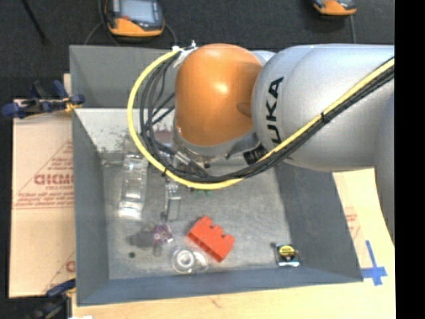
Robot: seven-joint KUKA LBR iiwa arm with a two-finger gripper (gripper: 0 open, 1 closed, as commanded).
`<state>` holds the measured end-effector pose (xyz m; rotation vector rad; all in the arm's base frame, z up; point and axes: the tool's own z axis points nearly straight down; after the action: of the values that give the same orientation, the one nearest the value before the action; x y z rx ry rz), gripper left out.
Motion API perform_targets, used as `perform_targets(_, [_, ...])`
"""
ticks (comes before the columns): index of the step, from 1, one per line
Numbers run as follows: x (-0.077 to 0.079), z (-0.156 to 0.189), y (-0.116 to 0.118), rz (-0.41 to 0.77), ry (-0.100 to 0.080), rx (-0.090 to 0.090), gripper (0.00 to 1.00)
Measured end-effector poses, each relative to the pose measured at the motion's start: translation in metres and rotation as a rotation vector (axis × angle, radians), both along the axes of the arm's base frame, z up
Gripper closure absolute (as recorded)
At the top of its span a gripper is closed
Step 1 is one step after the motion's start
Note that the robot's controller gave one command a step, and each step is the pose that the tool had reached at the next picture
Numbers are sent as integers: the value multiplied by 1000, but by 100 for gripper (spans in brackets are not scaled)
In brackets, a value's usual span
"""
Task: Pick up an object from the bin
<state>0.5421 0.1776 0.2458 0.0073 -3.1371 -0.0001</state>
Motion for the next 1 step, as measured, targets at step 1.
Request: perform_targets(1, [40, -179, 25, 40, -7, 0, 0])
